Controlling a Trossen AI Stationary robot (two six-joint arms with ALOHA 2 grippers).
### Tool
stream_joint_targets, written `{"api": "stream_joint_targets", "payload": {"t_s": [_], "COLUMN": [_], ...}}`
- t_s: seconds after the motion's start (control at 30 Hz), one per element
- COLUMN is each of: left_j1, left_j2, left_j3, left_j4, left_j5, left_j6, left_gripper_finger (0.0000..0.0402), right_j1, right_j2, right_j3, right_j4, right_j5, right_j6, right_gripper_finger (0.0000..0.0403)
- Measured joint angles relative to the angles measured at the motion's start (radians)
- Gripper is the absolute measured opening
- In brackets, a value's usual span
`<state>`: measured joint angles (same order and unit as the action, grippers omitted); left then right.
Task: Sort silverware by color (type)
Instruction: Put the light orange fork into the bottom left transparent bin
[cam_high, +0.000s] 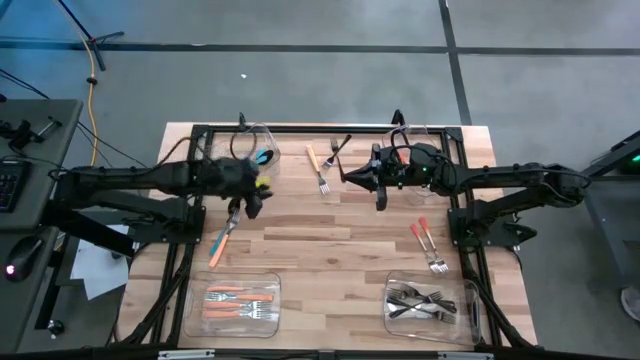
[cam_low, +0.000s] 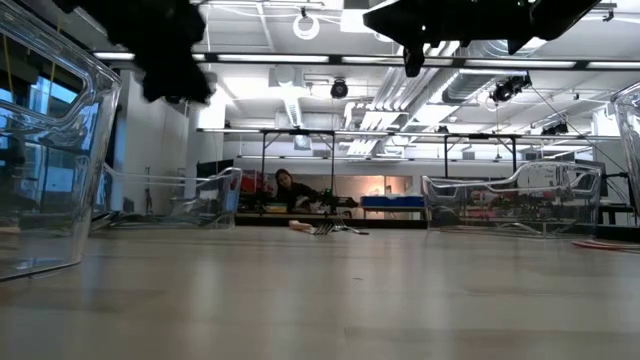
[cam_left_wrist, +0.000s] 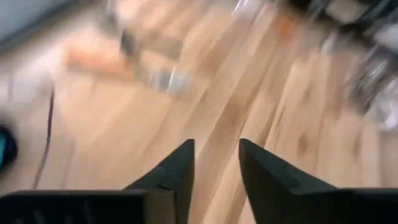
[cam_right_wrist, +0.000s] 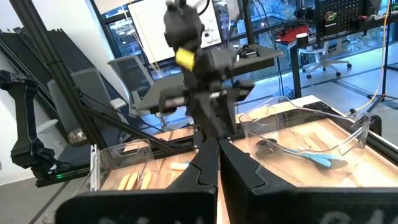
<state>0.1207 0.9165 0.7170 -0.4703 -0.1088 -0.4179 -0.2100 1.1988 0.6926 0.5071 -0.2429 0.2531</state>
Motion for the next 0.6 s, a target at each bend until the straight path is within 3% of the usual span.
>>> {"api": "stream_joint_targets", "payload": {"t_s": [0.3,0.5,0.6], "left_j1": [-0.131,-0.230,-0.262], "left_j2": [0.143,0.253,0.305], "left_j3": [-0.002,-0.024,-0.035], "left_j4": [-0.479,-0.502,-0.507], "left_j5": [-0.002,-0.003,-0.002], "left_j6": [-0.396,-0.640,-0.691], "left_gripper_finger": [0.0171,0.0170,0.0170], "right_j1": [0.000,0.000,0.000], "right_j2": [0.000,0.000,0.000], "right_j3": [0.000,0.000,0.000], "right_j4": [-0.020,-0.042,-0.057], "right_j5": [0.000,0.001,0.001], "right_j6": [-0.008,-0.011,-0.010], "right_gripper_finger": [0.0000,0.0000,0.0000]}}
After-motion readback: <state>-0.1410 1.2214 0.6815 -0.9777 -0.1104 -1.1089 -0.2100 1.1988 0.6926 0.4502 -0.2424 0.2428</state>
